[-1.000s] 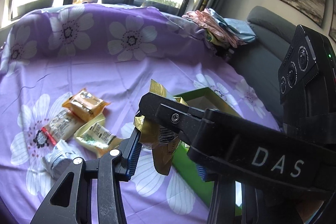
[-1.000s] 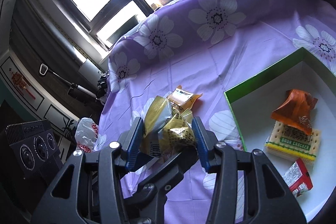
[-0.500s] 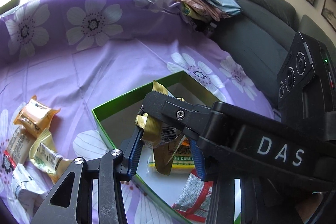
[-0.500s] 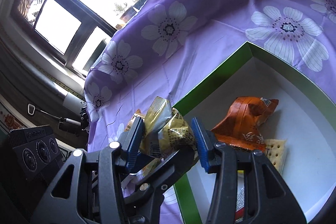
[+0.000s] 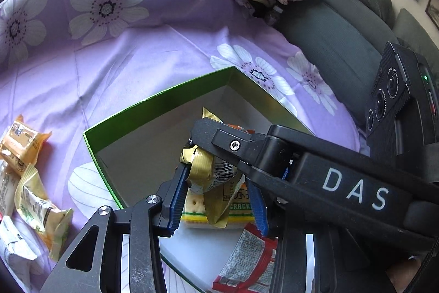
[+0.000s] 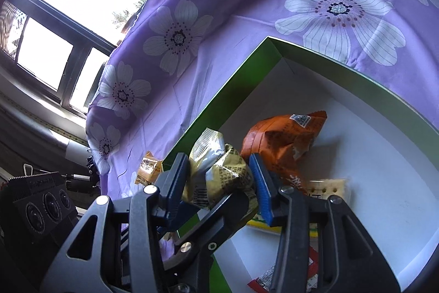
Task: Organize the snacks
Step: 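Carry the yellow-gold wrapper into the green box and open the right tool, then move the open right tool back over the white-and-blue packet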
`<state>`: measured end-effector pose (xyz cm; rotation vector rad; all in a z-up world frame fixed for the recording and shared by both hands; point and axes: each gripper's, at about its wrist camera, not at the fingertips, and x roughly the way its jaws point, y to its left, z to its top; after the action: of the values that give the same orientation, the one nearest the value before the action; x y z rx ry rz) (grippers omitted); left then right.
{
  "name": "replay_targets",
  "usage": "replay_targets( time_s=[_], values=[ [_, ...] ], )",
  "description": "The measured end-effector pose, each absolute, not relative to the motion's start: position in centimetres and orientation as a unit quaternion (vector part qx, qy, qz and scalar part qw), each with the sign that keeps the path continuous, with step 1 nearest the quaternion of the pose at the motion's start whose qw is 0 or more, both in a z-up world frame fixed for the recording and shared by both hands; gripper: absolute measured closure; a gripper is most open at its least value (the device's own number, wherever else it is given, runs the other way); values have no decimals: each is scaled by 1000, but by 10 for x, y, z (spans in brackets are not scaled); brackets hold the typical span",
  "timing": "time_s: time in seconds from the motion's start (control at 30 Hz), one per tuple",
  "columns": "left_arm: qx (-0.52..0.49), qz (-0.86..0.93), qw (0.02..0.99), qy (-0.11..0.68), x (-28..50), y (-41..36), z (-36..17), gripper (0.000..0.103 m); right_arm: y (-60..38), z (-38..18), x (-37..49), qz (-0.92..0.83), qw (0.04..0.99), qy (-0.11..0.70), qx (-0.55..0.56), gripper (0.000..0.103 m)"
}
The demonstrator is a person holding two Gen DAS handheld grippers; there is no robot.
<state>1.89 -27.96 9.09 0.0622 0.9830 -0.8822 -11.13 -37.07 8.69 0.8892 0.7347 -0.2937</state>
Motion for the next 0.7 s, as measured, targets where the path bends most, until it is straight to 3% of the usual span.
replay_targets(
  time_s=[0.37, 0.5, 0.7],
  values=[
    [21, -383, 823, 419, 5, -241, 108, 60, -368, 100, -117, -169, 841, 323, 401, 50],
    [-12, -362, 840, 404, -2, -204, 119, 60, -358, 115, -123, -166, 861, 288, 385, 31],
    [-51, -297, 867, 397, -9, -138, 128, 44, -330, 131, -118, -127, 889, 263, 353, 18]
  ],
)
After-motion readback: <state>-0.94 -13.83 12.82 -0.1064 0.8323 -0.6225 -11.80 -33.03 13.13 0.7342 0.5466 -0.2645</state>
